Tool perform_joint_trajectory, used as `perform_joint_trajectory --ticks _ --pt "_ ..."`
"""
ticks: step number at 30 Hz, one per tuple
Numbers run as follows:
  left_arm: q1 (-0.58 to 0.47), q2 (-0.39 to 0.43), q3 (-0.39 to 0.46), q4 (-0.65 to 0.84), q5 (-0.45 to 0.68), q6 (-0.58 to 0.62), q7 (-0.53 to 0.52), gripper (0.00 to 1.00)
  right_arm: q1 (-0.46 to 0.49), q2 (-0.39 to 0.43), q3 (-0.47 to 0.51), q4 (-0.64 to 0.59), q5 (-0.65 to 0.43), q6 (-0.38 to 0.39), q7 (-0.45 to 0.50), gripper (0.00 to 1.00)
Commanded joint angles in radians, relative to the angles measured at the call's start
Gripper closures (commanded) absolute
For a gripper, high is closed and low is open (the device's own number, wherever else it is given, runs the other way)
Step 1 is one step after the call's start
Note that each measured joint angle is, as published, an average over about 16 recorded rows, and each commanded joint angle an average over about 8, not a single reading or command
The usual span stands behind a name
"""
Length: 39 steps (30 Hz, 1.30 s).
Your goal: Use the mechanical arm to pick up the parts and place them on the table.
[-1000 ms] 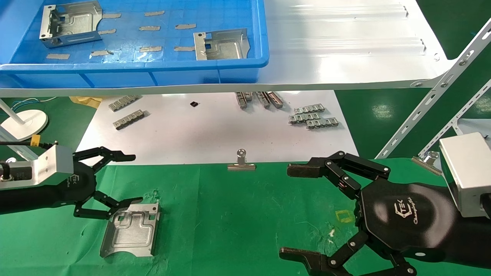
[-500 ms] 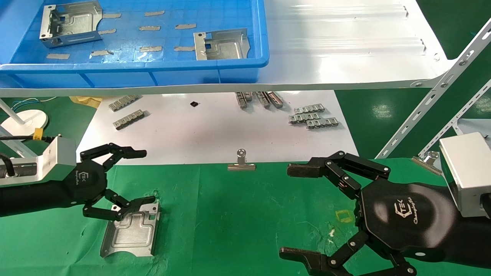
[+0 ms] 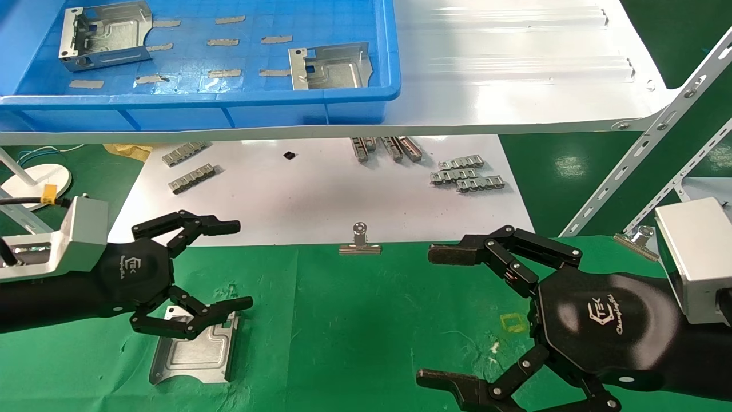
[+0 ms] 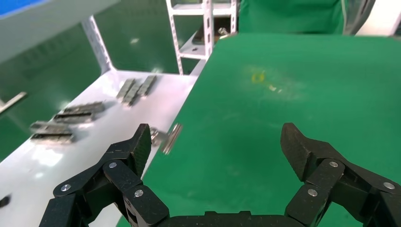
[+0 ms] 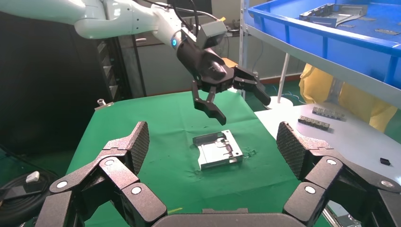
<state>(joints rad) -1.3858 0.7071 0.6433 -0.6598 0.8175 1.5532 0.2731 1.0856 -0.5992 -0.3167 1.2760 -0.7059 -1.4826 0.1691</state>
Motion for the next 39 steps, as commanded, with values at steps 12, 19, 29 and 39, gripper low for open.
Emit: perform_joint_trajectory --ticks 12,19,29,39 --pt "0.122 -0.037 -0.142 -0.244 -0.034 -0.022 -0.18 0.0 0.0 0.0 0.0 0.0 0.0 0.0 0.0 0.0" --pt "0.187 -0.057 -0.218 -0.374 -0.052 -0.035 -0.276 0.0 0.0 0.0 -0.001 0.0 0.0 0.0 0.0 0.0" --pt "0.28 -0.086 -0.327 -0.561 -0.078 -0.052 -0.414 0.0 0.0 0.0 -0.001 0.0 0.001 0.0 -0.001 0.0" --pt "0.331 -0.102 -0.387 -0.663 -0.094 -0.06 -0.479 0.0 0.0 0.001 -0.001 0.0 0.001 0.001 -0.001 0.0"
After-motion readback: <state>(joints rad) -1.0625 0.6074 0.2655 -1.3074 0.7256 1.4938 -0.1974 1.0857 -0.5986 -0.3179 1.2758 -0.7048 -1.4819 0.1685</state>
